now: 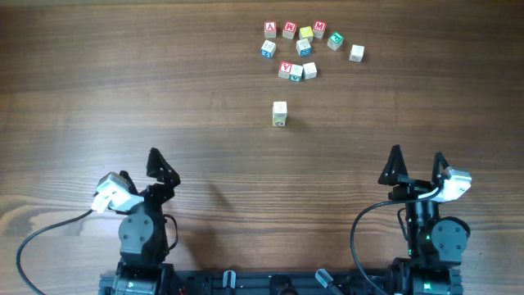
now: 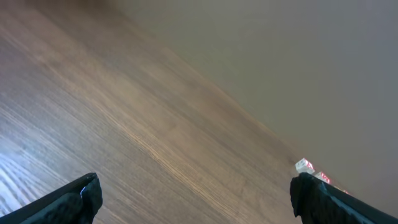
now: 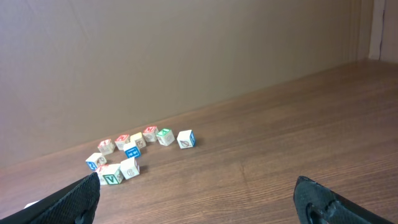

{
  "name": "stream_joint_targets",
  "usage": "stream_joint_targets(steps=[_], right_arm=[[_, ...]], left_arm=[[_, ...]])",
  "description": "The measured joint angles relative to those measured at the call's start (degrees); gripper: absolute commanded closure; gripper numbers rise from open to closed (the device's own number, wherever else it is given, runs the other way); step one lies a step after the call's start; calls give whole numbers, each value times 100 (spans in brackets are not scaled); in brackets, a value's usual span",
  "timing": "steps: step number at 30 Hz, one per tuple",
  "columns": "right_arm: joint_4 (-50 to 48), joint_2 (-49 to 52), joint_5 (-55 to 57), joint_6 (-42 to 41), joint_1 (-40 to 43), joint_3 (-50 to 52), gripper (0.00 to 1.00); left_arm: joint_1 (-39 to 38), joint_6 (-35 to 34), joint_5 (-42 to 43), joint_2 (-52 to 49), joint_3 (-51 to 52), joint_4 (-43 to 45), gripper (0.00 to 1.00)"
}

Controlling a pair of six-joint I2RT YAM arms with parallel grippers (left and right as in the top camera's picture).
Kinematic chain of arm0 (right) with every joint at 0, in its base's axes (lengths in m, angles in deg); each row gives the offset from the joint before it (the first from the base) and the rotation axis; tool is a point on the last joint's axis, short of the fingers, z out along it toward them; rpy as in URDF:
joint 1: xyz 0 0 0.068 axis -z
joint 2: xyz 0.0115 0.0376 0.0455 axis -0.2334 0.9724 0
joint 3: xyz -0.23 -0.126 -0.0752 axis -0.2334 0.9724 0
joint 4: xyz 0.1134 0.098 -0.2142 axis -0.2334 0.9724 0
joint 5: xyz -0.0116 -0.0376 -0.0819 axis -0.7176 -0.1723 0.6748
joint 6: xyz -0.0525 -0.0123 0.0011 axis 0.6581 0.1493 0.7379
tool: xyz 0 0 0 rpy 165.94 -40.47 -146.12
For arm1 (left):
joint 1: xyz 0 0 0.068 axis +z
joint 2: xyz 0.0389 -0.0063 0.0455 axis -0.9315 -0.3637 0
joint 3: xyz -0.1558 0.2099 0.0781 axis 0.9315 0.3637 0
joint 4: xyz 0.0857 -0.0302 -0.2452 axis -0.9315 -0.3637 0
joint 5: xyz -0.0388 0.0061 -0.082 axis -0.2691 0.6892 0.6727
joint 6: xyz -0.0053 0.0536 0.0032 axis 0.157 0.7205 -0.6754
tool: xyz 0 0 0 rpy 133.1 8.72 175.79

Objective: Form a tower

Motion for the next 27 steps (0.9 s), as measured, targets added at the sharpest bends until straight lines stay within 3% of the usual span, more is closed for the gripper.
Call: stream_joint_targets(steps=[7,27], right_arm=[[-2,0,0,0,-2,0,0],[-2,0,0,-2,0,0,0]], left_arm=[[20,680,103,649,2,-2,0],[20,632,479,656,2,-20,0]])
